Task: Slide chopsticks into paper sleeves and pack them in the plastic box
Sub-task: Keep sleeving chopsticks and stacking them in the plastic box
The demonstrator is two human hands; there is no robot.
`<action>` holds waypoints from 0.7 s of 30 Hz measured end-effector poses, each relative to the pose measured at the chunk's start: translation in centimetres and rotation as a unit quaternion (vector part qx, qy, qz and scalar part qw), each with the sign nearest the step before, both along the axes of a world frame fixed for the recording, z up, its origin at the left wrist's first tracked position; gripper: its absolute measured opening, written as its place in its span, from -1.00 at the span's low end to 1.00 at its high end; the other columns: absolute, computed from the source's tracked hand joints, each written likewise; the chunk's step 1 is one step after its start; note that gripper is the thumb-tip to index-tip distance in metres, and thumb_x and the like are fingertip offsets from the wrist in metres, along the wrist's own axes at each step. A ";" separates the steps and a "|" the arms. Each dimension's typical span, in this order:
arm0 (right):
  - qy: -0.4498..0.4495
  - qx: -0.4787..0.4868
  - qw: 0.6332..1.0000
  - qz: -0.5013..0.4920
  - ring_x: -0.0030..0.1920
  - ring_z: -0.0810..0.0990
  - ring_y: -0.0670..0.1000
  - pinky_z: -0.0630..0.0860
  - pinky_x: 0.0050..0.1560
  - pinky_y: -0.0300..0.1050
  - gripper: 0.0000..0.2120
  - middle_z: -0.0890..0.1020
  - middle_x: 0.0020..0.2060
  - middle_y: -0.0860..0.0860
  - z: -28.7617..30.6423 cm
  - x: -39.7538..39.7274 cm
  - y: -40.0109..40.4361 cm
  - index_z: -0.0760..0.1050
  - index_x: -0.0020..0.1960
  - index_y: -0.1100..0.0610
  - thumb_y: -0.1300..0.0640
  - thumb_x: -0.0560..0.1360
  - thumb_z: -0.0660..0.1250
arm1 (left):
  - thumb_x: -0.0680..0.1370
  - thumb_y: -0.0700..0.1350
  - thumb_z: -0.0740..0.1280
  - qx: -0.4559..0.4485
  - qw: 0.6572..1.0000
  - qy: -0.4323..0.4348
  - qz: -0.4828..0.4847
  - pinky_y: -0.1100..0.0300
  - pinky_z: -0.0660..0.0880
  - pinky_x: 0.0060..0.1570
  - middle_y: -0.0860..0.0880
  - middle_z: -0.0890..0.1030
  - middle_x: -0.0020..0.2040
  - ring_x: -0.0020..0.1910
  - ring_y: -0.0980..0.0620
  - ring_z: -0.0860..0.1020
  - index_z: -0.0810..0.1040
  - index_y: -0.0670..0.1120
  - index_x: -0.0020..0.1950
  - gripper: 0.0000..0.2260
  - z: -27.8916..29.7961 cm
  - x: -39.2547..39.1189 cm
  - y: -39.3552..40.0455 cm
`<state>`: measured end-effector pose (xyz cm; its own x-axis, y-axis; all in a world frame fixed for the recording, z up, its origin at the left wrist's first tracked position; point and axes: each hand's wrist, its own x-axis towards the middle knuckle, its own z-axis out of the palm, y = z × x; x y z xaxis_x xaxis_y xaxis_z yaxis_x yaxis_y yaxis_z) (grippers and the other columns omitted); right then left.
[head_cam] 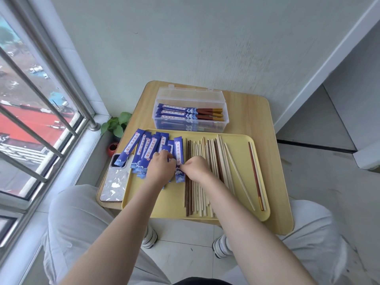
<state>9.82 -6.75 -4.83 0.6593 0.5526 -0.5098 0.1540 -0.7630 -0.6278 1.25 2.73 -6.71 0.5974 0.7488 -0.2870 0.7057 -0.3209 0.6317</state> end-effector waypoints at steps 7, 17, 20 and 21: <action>0.009 0.078 0.996 -0.041 -0.33 0.37 0.01 0.30 -0.31 -0.12 -0.61 0.41 -0.35 0.00 0.2 0.5 -1.2 0.36 -0.27 0.11 -0.10 0.52 0.43 | 0.58 0.12 0.31 -0.001 0.999 -0.020 0.032 0.18 0.39 -0.37 0.04 0.58 -0.17 -0.27 0.03 0.57 0.52 -0.04 0.05 -0.76 1.3 0.9 -1.0; -0.015 0.140 0.982 -0.129 -0.42 0.57 -0.06 0.45 -0.51 -0.25 -0.93 0.62 -0.20 0.03 1.3 2.8 -4.2 0.52 0.06 0.12 0.16 0.59 0.31 | 0.54 -0.09 0.33 0.057 0.998 0.001 0.034 0.12 0.43 -0.27 -0.01 0.54 0.04 -0.08 -0.05 0.54 0.46 -0.04 0.17 -0.78 1.8 0.8 -1.3; -0.006 0.178 0.977 -0.120 -0.49 0.46 -0.06 0.41 -0.42 -0.22 -0.87 0.57 -0.41 0.00 2.4 3.6 -5.2 0.62 0.09 0.07 0.12 0.59 0.33 | 0.46 -0.09 0.42 0.206 0.969 -0.107 -0.088 0.03 0.44 0.07 -0.05 0.47 0.26 0.22 -0.11 0.46 0.47 0.00 0.34 -0.56 2.1 1.3 -2.4; 0.015 0.182 0.978 -0.097 -0.50 0.42 -0.08 0.37 -0.42 -0.24 -0.90 0.52 -0.47 -0.03 3.0 3.8 -5.5 0.64 0.05 0.02 0.07 0.58 0.36 | 0.45 -0.04 0.45 0.259 0.948 -0.112 -0.143 -0.04 0.37 0.24 -0.04 0.45 0.34 0.33 -0.12 0.39 0.46 0.03 0.39 -0.49 2.5 1.6 -2.7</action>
<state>13.58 -12.24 -1.86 0.7581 0.5662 -0.3236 0.0056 -0.5019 -0.8649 2.82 0.06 -4.24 0.8002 0.5519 0.2346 0.4085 -0.7881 0.4604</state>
